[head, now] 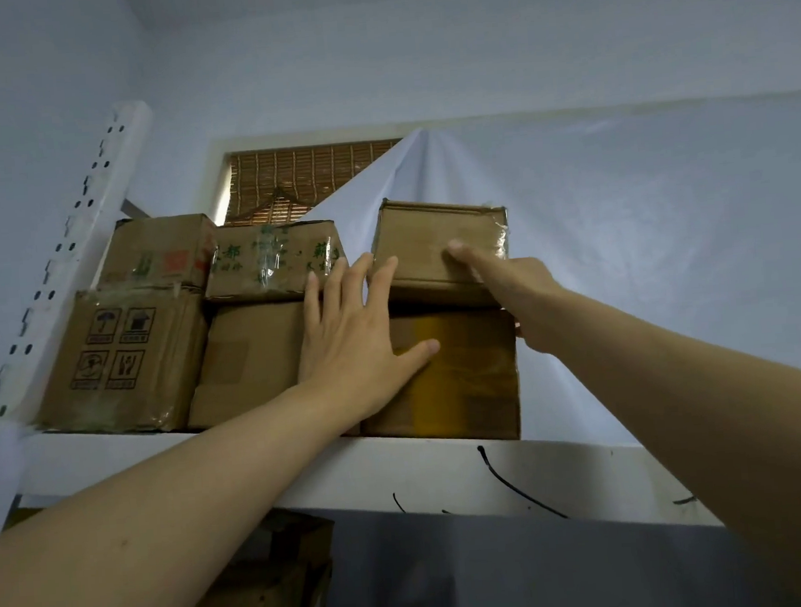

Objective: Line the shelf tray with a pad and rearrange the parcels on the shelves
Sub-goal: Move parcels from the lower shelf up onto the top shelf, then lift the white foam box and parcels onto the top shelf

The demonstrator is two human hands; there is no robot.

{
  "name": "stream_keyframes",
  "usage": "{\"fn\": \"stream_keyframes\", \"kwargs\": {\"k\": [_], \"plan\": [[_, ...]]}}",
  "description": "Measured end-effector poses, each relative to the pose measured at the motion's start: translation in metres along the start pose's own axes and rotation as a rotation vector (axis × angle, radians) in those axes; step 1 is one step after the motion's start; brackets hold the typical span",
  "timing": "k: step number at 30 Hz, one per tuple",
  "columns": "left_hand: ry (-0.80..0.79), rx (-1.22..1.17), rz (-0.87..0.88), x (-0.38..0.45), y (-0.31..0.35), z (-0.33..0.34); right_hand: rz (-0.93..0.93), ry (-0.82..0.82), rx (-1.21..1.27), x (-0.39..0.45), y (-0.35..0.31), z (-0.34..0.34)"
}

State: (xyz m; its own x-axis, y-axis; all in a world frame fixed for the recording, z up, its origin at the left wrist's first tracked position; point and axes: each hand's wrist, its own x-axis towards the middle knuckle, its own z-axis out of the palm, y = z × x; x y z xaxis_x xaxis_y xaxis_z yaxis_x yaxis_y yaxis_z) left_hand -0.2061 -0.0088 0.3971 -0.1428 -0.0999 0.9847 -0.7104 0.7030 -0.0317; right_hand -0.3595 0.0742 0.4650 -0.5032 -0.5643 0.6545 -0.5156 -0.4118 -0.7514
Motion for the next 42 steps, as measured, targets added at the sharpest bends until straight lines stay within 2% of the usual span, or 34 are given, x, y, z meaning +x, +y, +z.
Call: {"fn": "stream_keyframes", "kwargs": {"k": [17,27,30,36,42], "plan": [[-0.020,0.140,-0.058,0.000,0.008,0.006,-0.004,-0.147,0.011,-0.011,0.018,0.003],[-0.059,0.122,-0.064,-0.012,0.026,-0.001,0.009,-0.261,-0.121,-0.022,0.034,-0.020],[-0.012,0.043,-0.056,-0.022,0.044,-0.007,-0.058,-0.236,-0.167,-0.040,0.033,-0.030],[0.079,-0.155,0.062,-0.067,0.112,-0.030,-0.337,-0.040,-0.198,-0.096,0.042,-0.076],[-0.048,-0.300,0.174,-0.146,0.195,-0.032,-0.573,0.036,-0.370,-0.181,0.093,-0.176]]}}
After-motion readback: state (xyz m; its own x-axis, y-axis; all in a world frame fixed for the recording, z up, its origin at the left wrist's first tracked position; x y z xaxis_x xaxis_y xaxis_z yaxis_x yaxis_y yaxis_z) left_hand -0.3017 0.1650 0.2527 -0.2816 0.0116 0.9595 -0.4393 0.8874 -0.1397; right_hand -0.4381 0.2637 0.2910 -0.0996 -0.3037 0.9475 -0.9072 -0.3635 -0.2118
